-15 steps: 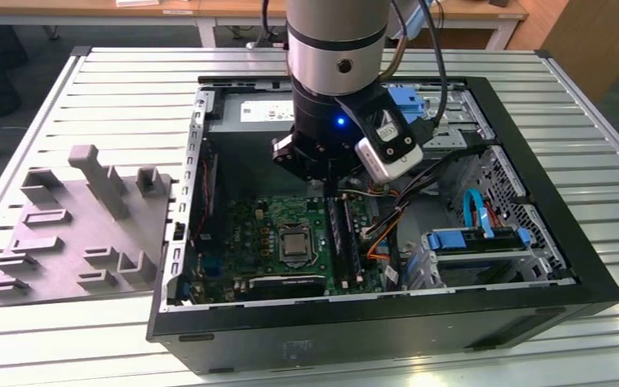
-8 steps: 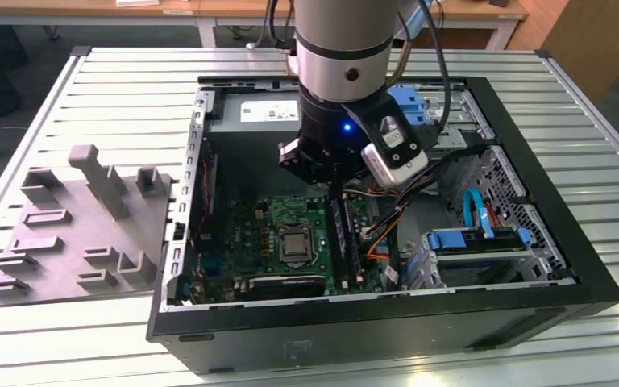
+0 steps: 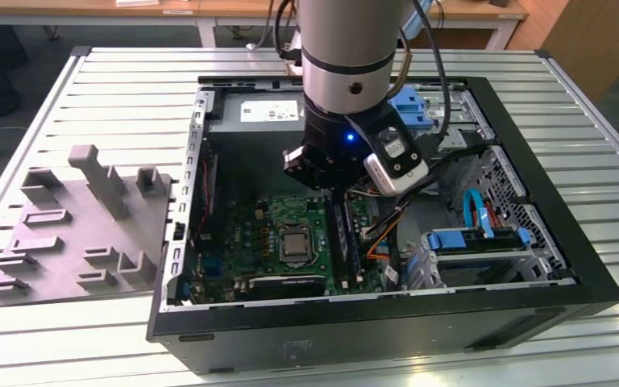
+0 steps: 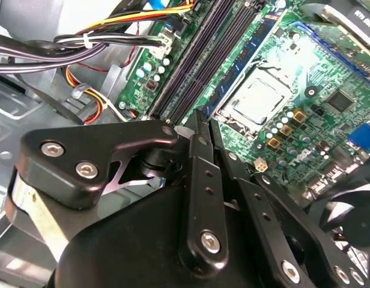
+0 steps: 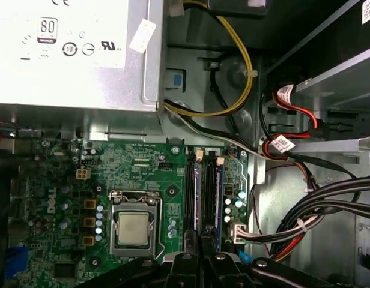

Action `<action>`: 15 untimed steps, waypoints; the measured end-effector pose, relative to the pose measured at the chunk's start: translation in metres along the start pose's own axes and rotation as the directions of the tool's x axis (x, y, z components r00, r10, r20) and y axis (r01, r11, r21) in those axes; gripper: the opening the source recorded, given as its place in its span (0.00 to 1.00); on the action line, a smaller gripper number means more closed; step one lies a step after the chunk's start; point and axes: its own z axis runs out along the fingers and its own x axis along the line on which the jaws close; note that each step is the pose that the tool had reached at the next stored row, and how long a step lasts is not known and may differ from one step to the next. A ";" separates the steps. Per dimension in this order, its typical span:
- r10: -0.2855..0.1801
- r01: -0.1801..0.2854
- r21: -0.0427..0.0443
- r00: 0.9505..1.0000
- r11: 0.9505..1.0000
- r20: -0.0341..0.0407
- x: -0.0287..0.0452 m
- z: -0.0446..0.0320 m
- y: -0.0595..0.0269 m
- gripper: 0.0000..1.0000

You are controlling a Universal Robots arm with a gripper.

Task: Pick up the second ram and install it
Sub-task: 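Insert the second ram into the second slot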

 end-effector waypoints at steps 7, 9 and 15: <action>0.017 -0.017 0.001 1.000 1.000 0.001 0.0002 0.0117 -0.0005 0.13; 0.020 -0.020 0.001 1.000 1.000 0.001 -0.0009 0.0147 -0.0007 0.13; 0.025 -0.025 0.002 1.000 1.000 0.001 -0.0041 0.0199 -0.0010 0.13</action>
